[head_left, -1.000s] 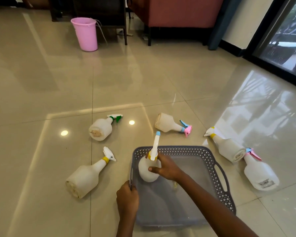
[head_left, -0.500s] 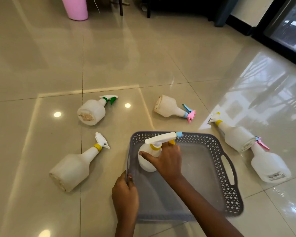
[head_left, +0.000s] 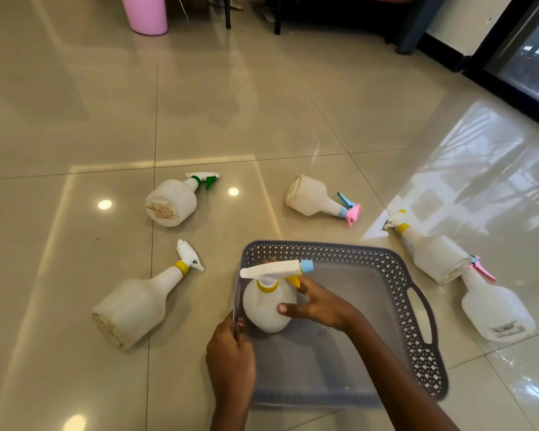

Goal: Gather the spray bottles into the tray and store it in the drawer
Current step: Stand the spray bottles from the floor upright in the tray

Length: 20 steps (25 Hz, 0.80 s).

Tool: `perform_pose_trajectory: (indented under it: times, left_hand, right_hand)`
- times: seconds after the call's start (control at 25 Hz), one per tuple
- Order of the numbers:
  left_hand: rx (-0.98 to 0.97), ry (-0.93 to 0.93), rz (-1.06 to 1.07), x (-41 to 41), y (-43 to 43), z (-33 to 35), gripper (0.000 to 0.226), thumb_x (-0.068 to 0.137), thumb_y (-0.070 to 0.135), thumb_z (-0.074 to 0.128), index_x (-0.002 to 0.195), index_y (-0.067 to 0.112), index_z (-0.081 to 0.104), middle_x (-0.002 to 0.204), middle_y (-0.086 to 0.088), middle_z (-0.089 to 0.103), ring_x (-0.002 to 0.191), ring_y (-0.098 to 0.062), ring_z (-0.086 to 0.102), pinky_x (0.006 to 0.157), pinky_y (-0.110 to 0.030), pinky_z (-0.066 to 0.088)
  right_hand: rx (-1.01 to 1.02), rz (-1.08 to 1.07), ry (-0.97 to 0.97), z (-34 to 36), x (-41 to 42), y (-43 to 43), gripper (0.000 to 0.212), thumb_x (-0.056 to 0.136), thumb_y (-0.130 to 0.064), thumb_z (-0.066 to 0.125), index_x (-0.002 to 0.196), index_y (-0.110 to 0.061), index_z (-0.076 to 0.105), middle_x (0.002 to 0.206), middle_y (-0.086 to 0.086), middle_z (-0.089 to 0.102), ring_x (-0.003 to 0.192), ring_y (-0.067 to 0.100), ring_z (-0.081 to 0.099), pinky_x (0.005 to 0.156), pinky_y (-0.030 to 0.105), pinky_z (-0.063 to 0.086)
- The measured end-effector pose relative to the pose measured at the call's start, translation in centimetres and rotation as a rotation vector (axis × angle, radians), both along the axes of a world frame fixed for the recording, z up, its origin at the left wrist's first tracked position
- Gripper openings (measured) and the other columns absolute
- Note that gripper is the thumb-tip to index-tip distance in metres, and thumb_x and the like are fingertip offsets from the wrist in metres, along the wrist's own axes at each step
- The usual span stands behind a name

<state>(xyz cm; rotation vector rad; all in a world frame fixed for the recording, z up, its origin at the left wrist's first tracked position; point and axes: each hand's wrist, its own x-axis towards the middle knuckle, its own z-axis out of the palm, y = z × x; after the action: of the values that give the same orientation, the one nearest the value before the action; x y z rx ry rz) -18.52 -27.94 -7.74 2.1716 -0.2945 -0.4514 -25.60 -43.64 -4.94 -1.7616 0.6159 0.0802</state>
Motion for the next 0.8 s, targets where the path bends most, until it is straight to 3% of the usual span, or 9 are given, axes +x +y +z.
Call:
perform_pose_trajectory:
  times: [0.12,0.2,0.28,0.4,0.48,0.56,0.68,0.8]
  left_hand:
    - [0.006,-0.002,0.007,0.1,-0.1,0.0,0.030,0.092,0.012,0.052,0.118,0.004,0.063,0.115,-0.018,0.067,0.106,-0.037,0.062,0.092,-0.041,0.047]
    - [0.000,-0.002,0.008,0.1,0.0,0.0,0.028,0.092,0.012,0.051,0.116,0.004,0.063,0.113,-0.018,0.068,0.104,-0.037,0.062,0.090,-0.039,0.048]
    - [-0.012,0.012,0.014,0.2,0.1,0.1,0.027,0.093,0.013,0.050,0.114,0.003,0.064,0.110,-0.018,0.069,0.101,-0.036,0.063,0.087,-0.037,0.048]
    - [0.007,0.038,0.029,0.1,0.0,0.4,0.026,0.093,0.013,0.049,0.110,0.001,0.065,0.106,-0.018,0.069,0.096,-0.035,0.063,0.083,-0.036,0.048]
    - [0.010,0.040,0.028,0.0,0.0,0.5,0.025,0.093,0.013,0.050,0.108,0.001,0.065,0.104,-0.018,0.070,0.095,-0.035,0.064,0.082,-0.035,0.048]
    - [-0.016,0.027,0.039,0.1,-0.3,0.4,0.023,0.092,0.012,0.052,0.106,0.001,0.066,0.103,-0.019,0.070,0.094,-0.035,0.064,0.080,-0.032,0.046]
    - [-0.015,0.042,0.059,-0.1,-0.4,0.6,0.024,0.092,0.010,0.052,0.108,-0.001,0.065,0.106,-0.020,0.069,0.099,-0.034,0.063,0.082,-0.030,0.043]
    - [-0.042,0.016,0.040,-0.1,-0.2,0.8,0.026,0.088,0.002,0.055,0.111,-0.006,0.064,0.110,-0.025,0.067,0.105,-0.040,0.060,0.087,-0.030,0.040]
  right_hand:
    - [-0.026,0.123,0.056,0.7,0.5,-0.9,0.045,0.084,-0.010,0.065,0.115,-0.037,0.047,0.121,-0.020,0.052,0.109,-0.006,0.052,0.091,0.003,0.040]
    - [-0.138,0.160,0.098,0.6,0.4,-0.8,0.048,0.082,-0.015,0.068,0.122,-0.031,0.046,0.123,-0.017,0.050,0.108,-0.003,0.051,0.096,0.008,0.040]
    - [-0.227,0.046,0.031,0.1,0.0,-0.2,0.061,0.076,-0.027,0.074,0.130,-0.022,0.045,0.124,-0.008,0.054,0.108,-0.006,0.051,0.098,0.019,0.042]
    - [-0.361,-0.204,-0.146,-0.8,0.4,1.6,0.070,0.063,-0.059,0.071,0.119,-0.022,0.052,0.105,0.001,0.065,0.095,0.005,0.060,0.082,0.022,0.048]
    - [-0.471,-0.349,-0.175,-1.0,1.4,2.1,0.070,0.060,-0.067,0.066,0.114,-0.024,0.054,0.095,-0.017,0.060,0.086,0.008,0.057,0.074,0.013,0.047]
    - [-0.622,-0.432,-0.204,-1.5,2.6,2.0,0.069,0.063,-0.063,0.068,0.110,-0.013,0.059,0.086,-0.027,0.046,0.084,0.007,0.051,0.070,0.006,0.037]
    - [-0.647,-0.475,-0.168,-1.7,3.1,2.8,0.063,0.065,-0.052,0.074,0.113,-0.014,0.058,0.096,-0.011,0.046,0.091,0.012,0.050,0.073,0.020,0.041]
    - [-0.652,-0.286,-0.089,-0.6,1.2,1.2,0.085,0.050,-0.073,0.068,0.118,-0.024,0.055,0.108,-0.006,0.043,0.102,0.013,0.044,0.082,0.024,0.041]
